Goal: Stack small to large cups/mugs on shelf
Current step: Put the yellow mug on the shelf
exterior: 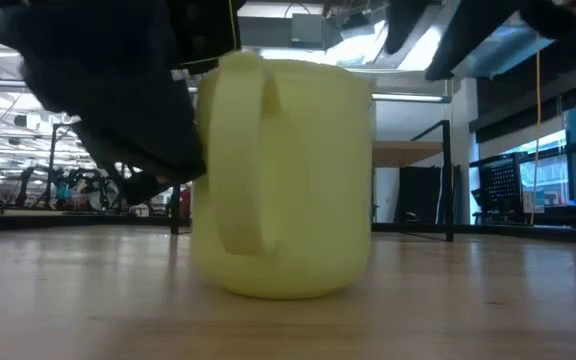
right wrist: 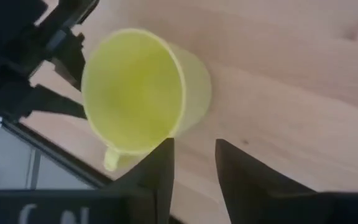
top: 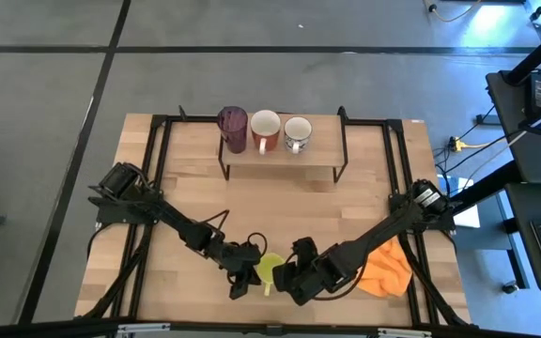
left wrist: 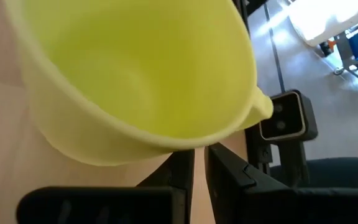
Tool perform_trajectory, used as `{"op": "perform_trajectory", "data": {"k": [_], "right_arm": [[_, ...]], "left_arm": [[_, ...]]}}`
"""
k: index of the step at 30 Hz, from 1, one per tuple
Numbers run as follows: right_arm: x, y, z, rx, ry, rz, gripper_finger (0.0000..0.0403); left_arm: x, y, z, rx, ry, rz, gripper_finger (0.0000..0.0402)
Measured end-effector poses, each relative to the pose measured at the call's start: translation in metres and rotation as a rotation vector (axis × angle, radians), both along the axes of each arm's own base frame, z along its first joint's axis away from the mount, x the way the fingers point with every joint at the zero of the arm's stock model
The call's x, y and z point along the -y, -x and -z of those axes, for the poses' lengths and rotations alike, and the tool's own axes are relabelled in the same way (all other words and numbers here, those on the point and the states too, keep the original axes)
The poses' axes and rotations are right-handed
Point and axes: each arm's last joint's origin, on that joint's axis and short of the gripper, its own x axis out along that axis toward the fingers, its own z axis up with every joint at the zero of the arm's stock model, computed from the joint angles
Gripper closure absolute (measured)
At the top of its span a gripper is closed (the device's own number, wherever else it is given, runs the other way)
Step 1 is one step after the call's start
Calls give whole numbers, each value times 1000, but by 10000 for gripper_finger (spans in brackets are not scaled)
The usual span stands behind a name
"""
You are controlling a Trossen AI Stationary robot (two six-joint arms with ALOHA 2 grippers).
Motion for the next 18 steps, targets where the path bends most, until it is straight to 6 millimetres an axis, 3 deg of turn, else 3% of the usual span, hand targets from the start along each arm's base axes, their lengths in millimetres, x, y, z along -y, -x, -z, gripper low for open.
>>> {"op": "perform_trajectory", "data": {"k": [18], "right_arm": [[17,-10,4,-37,38,-42,284]], "left_arm": [[-4,-6,-5,52,21,-15,370]]}}
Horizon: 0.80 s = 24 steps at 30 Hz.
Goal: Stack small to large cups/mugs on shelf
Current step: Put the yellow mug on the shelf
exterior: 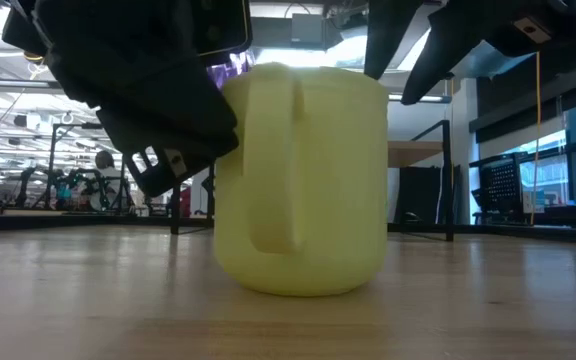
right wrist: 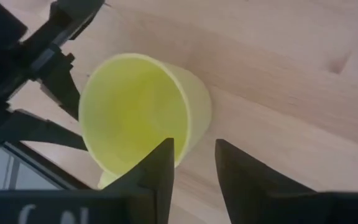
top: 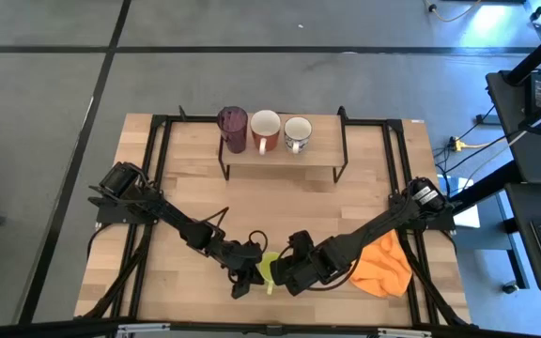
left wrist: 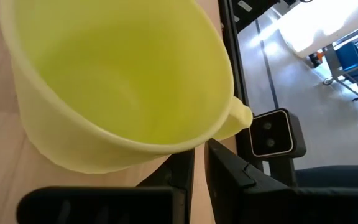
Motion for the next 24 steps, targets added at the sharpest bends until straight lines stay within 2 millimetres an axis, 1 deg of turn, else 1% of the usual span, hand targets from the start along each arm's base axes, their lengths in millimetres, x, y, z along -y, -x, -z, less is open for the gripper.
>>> {"op": "perform_trajectory", "data": {"k": [5,13,18,24], "right_arm": [[-1,-2,8,-25,-3,-1,284],[0,-4,11,-30,-11,5,284],[3,-4,12,-47,-1,10,284],[3,-6,19,-65,10,16,284]], "left_arm": [[-2,-1,0,8,-13,5,370],[-11,-6,-1,16,-14,-16,370],[-9,-5,-1,16,5,14,370],[-3,-3,-2,27,10,31,370]]}}
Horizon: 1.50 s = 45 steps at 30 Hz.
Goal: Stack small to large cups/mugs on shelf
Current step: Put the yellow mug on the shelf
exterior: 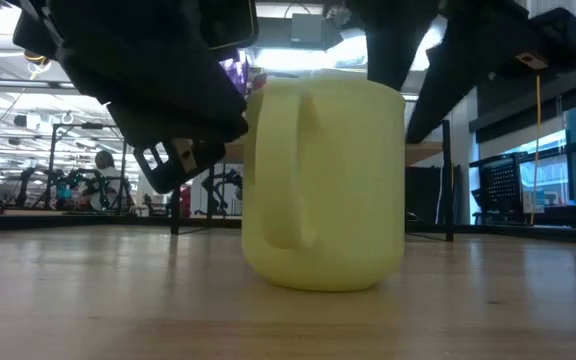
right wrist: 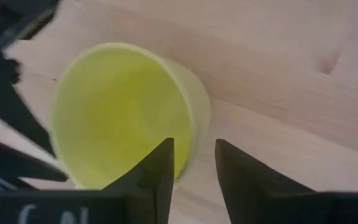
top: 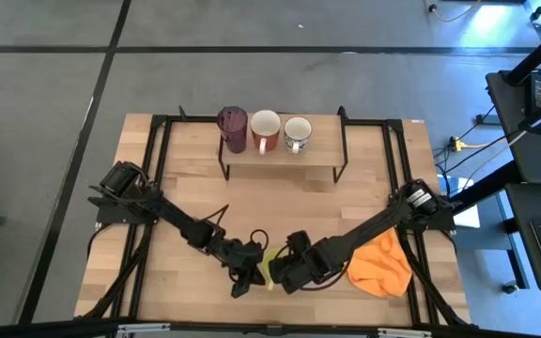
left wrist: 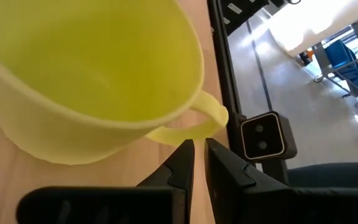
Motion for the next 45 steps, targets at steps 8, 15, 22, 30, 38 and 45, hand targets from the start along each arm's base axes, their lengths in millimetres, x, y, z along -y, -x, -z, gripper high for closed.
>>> {"op": "perform_trajectory", "data": {"k": [8,15,22,30,38,45], "right_arm": [[0,-2,5,-18,-12,9,289],[2,0,6,-43,-13,8,352],[4,2,7,-79,-6,11,389],[13,6,-7,-134,32,-1,394],[44,37,-95,-265,229,11,394],[104,54,-137,-136,282,80,394]], "left_arm": [[3,2,0,-3,-1,9,370],[2,3,3,-29,-21,-1,370],[-1,7,10,-101,-73,-18,370],[-3,18,4,-148,-158,-10,370],[-35,43,-41,-181,-384,-139,370],[-54,62,-80,-126,-387,-165,369]]}}
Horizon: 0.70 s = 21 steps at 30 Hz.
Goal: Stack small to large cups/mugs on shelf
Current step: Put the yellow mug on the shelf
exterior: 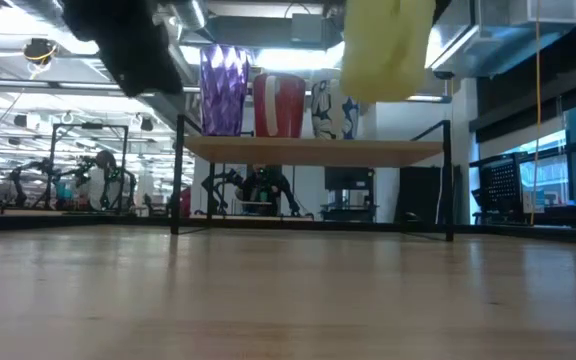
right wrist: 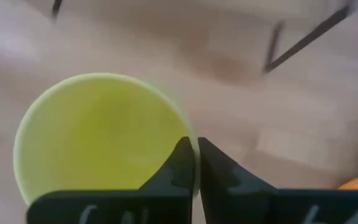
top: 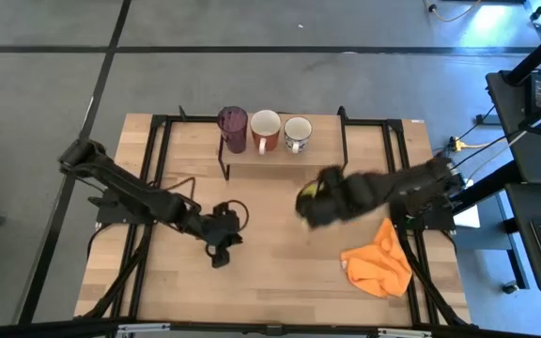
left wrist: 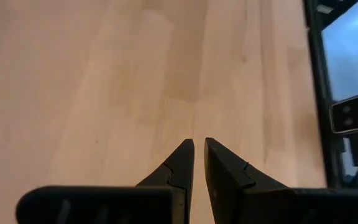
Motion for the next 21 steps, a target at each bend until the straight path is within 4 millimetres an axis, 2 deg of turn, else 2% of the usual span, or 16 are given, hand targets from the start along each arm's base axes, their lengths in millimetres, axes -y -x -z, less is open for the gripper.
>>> {"op": "perform_trajectory", "data": {"k": [3,10,16,21], "right_arm": [[30,16,-17,40,4,50,394],[75,47,-26,-12,-35,15,394],[103,52,-24,-78,-17,-47,394],[136,55,-25,-130,8,-79,391]], "left_arm": [[-4,16,-13,-7,-28,-11,369],[-11,56,-34,-49,-75,-64,369],[-10,77,-46,-27,-68,-40,369],[-10,82,-47,-42,-58,-48,370]]}}
